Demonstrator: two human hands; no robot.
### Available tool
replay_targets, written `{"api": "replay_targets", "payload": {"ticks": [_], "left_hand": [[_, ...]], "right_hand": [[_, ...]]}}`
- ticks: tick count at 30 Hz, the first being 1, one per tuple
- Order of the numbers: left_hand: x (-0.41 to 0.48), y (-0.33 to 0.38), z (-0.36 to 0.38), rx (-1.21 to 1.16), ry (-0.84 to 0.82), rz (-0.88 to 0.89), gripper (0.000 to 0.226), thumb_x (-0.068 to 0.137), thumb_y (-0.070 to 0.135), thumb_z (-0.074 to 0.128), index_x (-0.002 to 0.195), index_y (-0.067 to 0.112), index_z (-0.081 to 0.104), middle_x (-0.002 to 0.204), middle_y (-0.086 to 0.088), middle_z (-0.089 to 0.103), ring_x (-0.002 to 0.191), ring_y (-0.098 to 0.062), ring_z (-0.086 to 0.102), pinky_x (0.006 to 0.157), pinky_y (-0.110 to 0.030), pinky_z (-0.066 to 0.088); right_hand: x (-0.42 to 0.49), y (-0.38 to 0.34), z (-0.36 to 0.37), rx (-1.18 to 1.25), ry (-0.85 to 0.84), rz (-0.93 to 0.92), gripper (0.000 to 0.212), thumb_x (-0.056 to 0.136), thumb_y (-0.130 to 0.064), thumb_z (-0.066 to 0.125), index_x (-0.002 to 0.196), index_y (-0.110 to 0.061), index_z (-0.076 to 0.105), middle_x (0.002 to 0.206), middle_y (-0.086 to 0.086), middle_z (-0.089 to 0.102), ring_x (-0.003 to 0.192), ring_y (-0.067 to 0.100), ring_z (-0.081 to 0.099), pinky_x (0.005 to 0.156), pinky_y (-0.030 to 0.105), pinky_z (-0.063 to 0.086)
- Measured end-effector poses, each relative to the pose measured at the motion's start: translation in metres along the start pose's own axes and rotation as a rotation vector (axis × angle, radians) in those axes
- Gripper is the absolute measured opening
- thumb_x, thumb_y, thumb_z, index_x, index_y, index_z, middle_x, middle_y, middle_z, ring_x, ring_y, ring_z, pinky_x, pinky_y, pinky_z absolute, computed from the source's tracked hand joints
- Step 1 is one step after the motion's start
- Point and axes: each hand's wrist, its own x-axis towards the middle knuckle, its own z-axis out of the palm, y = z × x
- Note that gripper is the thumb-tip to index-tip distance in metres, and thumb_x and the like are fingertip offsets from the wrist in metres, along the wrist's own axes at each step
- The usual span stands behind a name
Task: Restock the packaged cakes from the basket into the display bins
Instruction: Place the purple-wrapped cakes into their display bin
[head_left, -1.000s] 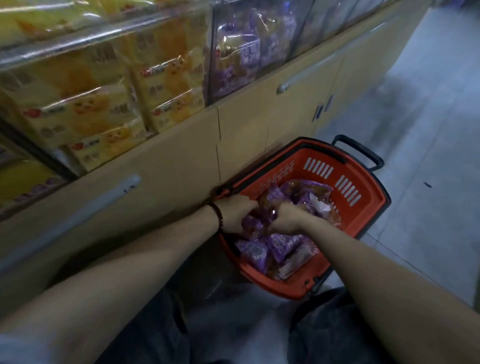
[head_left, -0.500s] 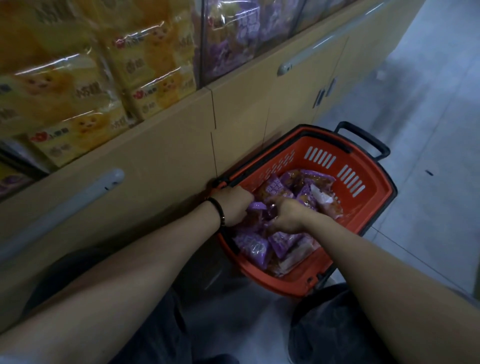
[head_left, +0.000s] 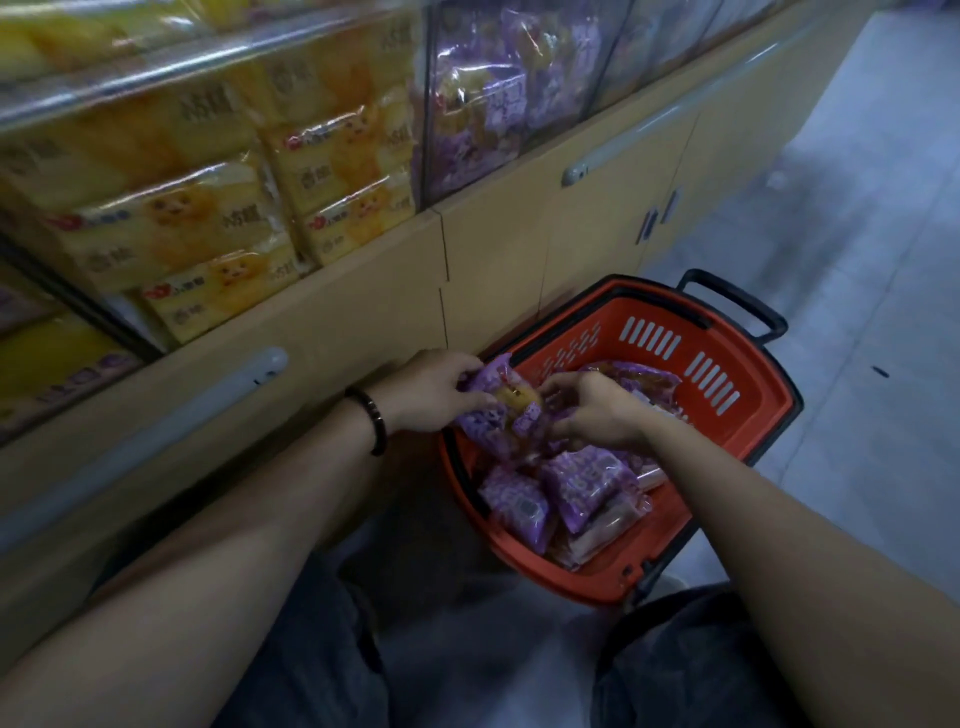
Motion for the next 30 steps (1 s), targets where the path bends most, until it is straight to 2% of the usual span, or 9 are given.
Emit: {"api": "replay_targets", "payload": {"ticks": [2, 5, 7, 9, 11, 13, 18, 23, 30], "left_hand": [[-0.015, -0.004, -0.005, -0.176, 0.019, -0.012, 0.036, 0.085, 0.058, 0.074, 0.105, 0.028, 0.074, 0.103, 0.009, 0.078, 0.099, -0.013, 0.074, 0.092, -0.042, 0.06], [-0.038, -0.006, -0.013, -0.373, 0.096, 0.005, 0.06, 0.075, 0.068, 0.078, 0.114, 0.023, 0.071, 0.111, -0.001, 0.079, 0.105, -0.024, 0.075, 0.097, -0.053, 0.058], [-0.059, 0.009, -0.023, -0.465, 0.14, 0.018, 0.042, 0.088, 0.041, 0.08, 0.12, 0.019, 0.064, 0.115, -0.008, 0.077, 0.108, -0.025, 0.074, 0.097, -0.05, 0.058], [-0.076, 0.021, -0.033, -0.545, 0.193, 0.03, 0.04, 0.094, 0.024, 0.076, 0.128, 0.011, 0.059, 0.119, -0.011, 0.075, 0.107, -0.024, 0.073, 0.092, -0.042, 0.06], [-0.098, 0.036, -0.048, -0.542, 0.215, 0.01, 0.056, 0.091, 0.044, 0.076, 0.134, 0.014, 0.055, 0.12, -0.006, 0.075, 0.108, -0.019, 0.073, 0.091, -0.037, 0.06], [-0.122, 0.05, -0.068, -0.466, 0.232, -0.024, 0.056, 0.091, 0.058, 0.07, 0.132, 0.022, 0.058, 0.116, 0.001, 0.077, 0.105, -0.015, 0.075, 0.09, -0.035, 0.06], [-0.188, 0.085, -0.106, -0.418, 0.319, -0.026, 0.031, 0.101, 0.044, 0.063, 0.118, 0.018, 0.068, 0.106, -0.003, 0.08, 0.094, -0.023, 0.078, 0.083, -0.052, 0.064], [-0.253, 0.117, -0.13, -0.4, 0.431, -0.033, 0.022, 0.102, 0.036, 0.062, 0.115, 0.019, 0.064, 0.098, -0.004, 0.08, 0.081, -0.023, 0.08, 0.072, -0.049, 0.066], [-0.321, 0.123, -0.164, -0.395, 0.634, -0.067, 0.014, 0.102, 0.036, 0.063, 0.11, 0.027, 0.068, 0.085, -0.002, 0.078, 0.068, -0.022, 0.076, 0.063, -0.045, 0.065]], "right_hand": [[-0.009, -0.014, -0.008, 0.088, -0.011, -0.031, 0.038, 0.082, 0.0, 0.085, 0.115, -0.011, 0.069, 0.106, 0.01, 0.077, 0.078, 0.013, 0.072, 0.072, 0.045, 0.064], [-0.025, -0.035, -0.018, 0.284, 0.003, -0.09, 0.039, 0.08, -0.003, 0.088, 0.114, -0.016, 0.072, 0.099, 0.007, 0.079, 0.082, 0.023, 0.075, 0.071, 0.04, 0.063], [-0.038, -0.052, -0.022, 0.387, 0.051, -0.143, 0.043, 0.077, -0.005, 0.089, 0.114, -0.016, 0.072, 0.095, 0.007, 0.08, 0.082, 0.024, 0.075, 0.066, 0.035, 0.059], [-0.052, -0.071, -0.025, 0.429, 0.097, -0.211, 0.043, 0.072, -0.009, 0.091, 0.111, -0.015, 0.073, 0.099, 0.009, 0.081, 0.087, 0.025, 0.076, 0.065, 0.035, 0.057], [-0.067, -0.092, -0.026, 0.459, 0.123, -0.292, 0.043, 0.069, -0.014, 0.091, 0.109, -0.009, 0.074, 0.104, 0.014, 0.08, 0.093, 0.027, 0.076, 0.074, 0.041, 0.062], [-0.084, -0.114, -0.027, 0.466, 0.13, -0.37, 0.036, 0.078, -0.014, 0.086, 0.11, -0.006, 0.075, 0.105, 0.015, 0.08, 0.094, 0.026, 0.076, 0.077, 0.039, 0.064], [-0.114, -0.166, -0.038, 0.441, 0.053, -0.487, 0.021, 0.097, -0.018, 0.073, 0.11, -0.003, 0.076, 0.107, 0.029, 0.074, 0.091, 0.037, 0.071, 0.085, 0.06, 0.058], [-0.132, -0.226, -0.047, 0.374, -0.019, -0.547, 0.01, 0.095, -0.013, 0.073, 0.095, -0.018, 0.081, 0.091, 0.012, 0.076, 0.08, 0.029, 0.07, 0.072, 0.041, 0.058], [-0.151, -0.308, -0.03, 0.266, -0.083, -0.71, 0.017, 0.093, -0.01, 0.075, 0.085, -0.023, 0.081, 0.092, 0.016, 0.077, 0.073, 0.022, 0.071, 0.069, 0.04, 0.058]]}}
